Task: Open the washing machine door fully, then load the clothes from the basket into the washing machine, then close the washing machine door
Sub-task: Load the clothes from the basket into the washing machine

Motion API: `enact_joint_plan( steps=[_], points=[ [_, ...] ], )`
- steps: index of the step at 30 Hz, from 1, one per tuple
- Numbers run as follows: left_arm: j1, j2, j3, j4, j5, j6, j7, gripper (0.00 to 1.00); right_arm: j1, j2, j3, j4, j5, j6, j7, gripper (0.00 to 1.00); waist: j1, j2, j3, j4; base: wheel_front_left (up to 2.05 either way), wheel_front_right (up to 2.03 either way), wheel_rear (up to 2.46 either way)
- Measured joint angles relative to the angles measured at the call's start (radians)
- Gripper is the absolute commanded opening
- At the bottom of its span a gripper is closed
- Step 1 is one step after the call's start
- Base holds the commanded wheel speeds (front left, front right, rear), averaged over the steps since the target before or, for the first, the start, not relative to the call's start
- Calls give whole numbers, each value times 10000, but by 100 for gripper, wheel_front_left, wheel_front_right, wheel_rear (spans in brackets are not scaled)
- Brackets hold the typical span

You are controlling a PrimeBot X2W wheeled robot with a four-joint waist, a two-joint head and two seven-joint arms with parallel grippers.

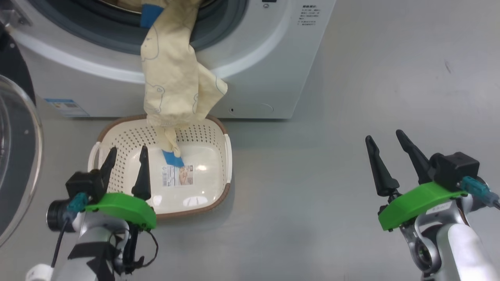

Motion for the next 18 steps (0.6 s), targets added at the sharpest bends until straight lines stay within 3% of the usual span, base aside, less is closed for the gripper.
enact_joint_plan(
  steps=[10, 18],
  points=[
    [-3028, -27, -67, 3542, -520, -1030, 318, 100, -962, -2, 437, -128, 56, 0, -334, 100, 2, 0, 1954, -611, 0, 0, 0],
    [-4667, 276, 12, 5678, -1490, -1292, 1022, 100, -1198, -4, 723, -194, 222, 0, -604, 100, 3, 0, 3263, -1167, 0, 0, 0]
  ],
)
